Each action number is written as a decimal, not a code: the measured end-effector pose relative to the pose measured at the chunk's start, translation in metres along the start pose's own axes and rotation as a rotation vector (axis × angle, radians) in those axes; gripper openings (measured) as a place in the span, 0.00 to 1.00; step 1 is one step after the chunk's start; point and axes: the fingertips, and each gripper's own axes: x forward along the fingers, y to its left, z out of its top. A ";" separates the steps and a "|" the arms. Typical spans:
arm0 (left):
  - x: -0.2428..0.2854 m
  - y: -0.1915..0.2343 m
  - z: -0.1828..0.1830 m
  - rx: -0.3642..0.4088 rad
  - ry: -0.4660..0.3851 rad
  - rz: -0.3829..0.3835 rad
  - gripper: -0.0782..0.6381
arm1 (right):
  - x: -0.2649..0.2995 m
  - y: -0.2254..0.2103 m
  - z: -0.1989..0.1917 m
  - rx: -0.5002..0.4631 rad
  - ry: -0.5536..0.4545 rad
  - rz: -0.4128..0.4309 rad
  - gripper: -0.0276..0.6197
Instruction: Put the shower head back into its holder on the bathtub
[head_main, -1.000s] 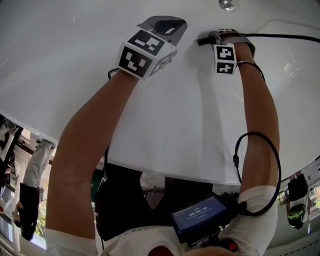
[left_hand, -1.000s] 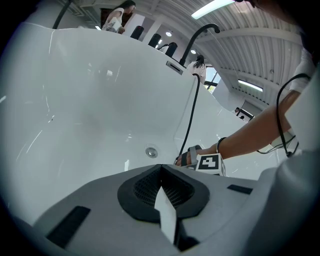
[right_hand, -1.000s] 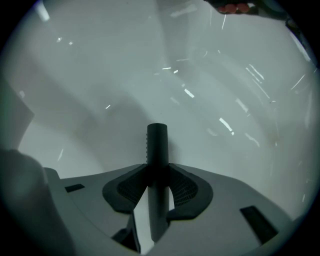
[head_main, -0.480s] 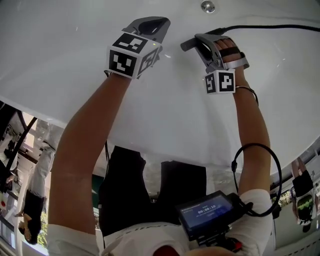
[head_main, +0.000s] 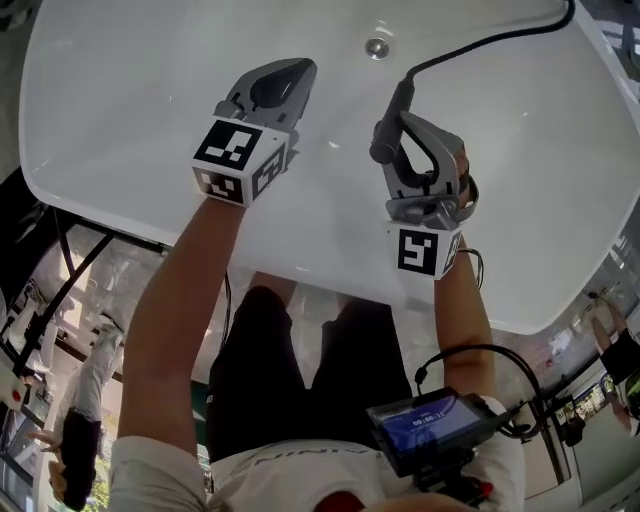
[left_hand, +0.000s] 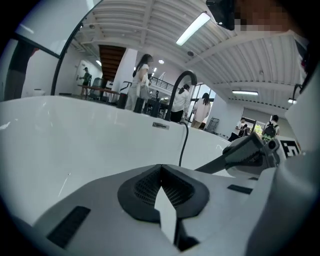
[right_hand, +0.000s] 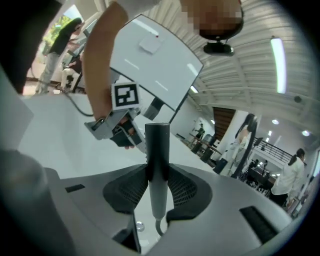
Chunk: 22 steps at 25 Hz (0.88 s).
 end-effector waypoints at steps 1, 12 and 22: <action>-0.009 -0.005 0.011 0.002 -0.021 -0.004 0.13 | -0.008 -0.010 0.016 0.040 -0.015 -0.036 0.24; -0.107 -0.103 0.145 0.055 -0.194 -0.078 0.13 | -0.157 -0.149 0.161 0.365 -0.145 -0.424 0.24; -0.205 -0.184 0.255 0.103 -0.269 -0.197 0.13 | -0.269 -0.248 0.283 0.362 -0.211 -0.647 0.24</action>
